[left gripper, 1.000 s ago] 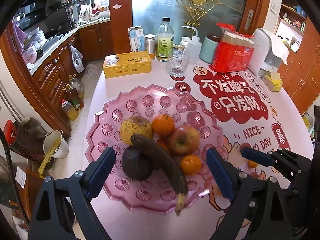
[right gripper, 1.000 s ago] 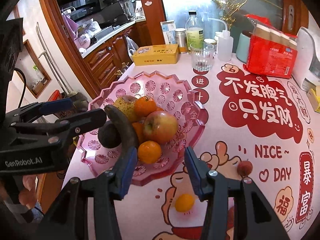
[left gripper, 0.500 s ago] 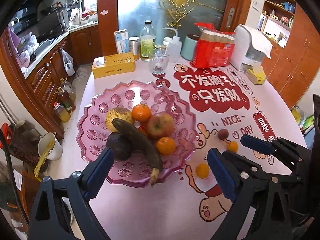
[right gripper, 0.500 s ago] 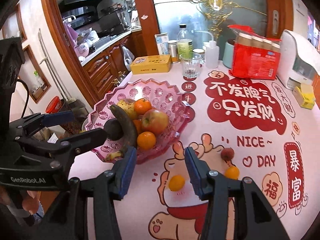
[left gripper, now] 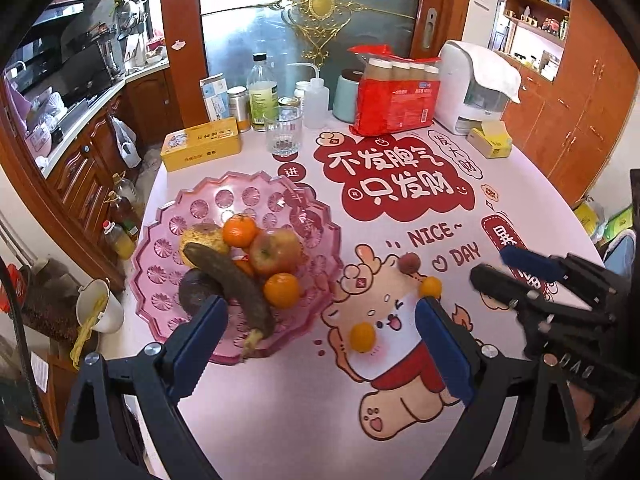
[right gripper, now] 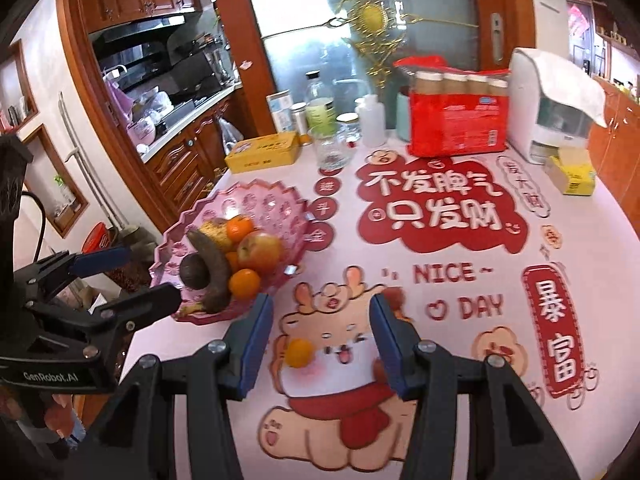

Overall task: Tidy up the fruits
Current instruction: 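Withdraw both tools toward the small fruits left on the cloth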

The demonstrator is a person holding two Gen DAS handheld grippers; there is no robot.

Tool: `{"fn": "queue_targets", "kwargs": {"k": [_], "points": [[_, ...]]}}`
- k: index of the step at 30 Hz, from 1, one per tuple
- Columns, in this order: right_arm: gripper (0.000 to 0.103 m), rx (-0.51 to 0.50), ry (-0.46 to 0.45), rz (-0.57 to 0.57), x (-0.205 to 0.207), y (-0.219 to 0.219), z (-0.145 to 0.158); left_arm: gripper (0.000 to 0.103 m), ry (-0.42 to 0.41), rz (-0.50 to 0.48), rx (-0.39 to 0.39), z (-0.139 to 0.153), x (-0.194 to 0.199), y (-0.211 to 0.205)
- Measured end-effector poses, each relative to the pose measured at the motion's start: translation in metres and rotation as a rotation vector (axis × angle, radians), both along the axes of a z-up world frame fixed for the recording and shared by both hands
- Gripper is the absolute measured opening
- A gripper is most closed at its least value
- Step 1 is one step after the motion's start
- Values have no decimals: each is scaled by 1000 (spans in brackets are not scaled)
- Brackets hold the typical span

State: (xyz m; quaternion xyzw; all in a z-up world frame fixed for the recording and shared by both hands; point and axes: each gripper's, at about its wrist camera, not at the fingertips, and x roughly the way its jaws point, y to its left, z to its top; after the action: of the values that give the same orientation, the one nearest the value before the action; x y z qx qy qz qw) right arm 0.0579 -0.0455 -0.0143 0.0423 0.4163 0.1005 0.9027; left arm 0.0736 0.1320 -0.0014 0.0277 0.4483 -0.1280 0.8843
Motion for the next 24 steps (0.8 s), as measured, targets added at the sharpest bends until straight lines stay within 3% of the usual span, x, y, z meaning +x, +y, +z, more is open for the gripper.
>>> {"fn": "queue_targets", "kwargs": {"k": [13,20,24], "points": [[51,-140,-75,15,3,-89,23,94,27,93,-3,-2,-15,-64],[50,-135,-11,109,19,-115,-3,94,83,147,6,-29,-18,-96],[50,-123,39,190,28,-116,-27,94,98,181,-55,-63,-16,-111]]}}
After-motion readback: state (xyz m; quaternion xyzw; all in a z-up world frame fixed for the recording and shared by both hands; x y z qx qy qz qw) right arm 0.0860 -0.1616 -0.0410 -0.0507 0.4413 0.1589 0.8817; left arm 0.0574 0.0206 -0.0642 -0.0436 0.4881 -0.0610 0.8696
